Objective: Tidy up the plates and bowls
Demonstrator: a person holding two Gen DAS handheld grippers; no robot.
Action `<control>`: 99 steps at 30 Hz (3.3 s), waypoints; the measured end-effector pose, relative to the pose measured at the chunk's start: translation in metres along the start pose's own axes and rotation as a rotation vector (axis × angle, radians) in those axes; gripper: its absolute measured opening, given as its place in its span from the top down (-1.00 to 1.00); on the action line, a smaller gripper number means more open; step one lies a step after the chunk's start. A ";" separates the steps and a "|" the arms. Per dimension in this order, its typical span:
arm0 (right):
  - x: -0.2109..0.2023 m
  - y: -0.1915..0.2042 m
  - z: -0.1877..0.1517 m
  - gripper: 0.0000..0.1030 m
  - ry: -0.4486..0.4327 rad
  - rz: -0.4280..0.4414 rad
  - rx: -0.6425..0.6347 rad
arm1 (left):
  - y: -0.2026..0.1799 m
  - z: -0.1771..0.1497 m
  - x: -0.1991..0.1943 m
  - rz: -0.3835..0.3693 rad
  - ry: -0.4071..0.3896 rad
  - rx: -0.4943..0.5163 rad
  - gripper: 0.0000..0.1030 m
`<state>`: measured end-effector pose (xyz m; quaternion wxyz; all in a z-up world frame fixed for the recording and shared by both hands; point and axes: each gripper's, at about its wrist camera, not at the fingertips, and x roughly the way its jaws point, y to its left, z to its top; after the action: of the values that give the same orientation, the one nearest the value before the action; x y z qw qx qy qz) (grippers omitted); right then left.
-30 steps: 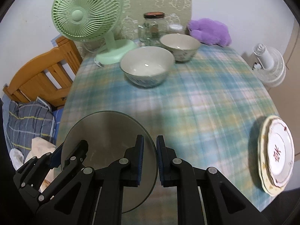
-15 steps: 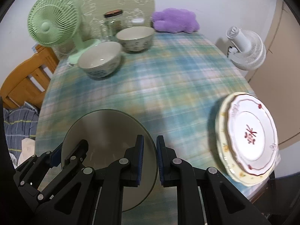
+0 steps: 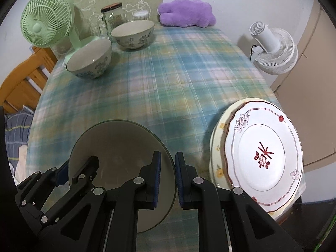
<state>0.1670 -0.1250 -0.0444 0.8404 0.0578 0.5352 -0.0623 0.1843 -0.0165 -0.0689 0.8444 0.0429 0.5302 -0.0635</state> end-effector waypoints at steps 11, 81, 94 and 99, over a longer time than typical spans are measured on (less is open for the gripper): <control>0.005 0.002 0.005 0.67 -0.019 0.046 -0.060 | 0.002 -0.001 0.000 0.022 0.002 -0.086 0.21; 0.100 0.119 0.231 -0.10 -0.169 0.221 -0.210 | 0.106 0.198 0.074 0.202 -0.194 -0.307 -0.05; 0.135 0.125 0.237 0.65 -0.115 0.252 -0.233 | 0.110 0.205 0.104 0.232 -0.154 -0.310 0.54; 0.134 0.127 0.235 0.67 -0.129 0.238 -0.252 | 0.113 0.205 0.105 0.244 -0.149 -0.301 0.62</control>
<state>0.4543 -0.0440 -0.0628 0.8750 0.0109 0.4733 0.1015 0.4294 0.0601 -0.0734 0.8795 -0.0249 0.4609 0.1161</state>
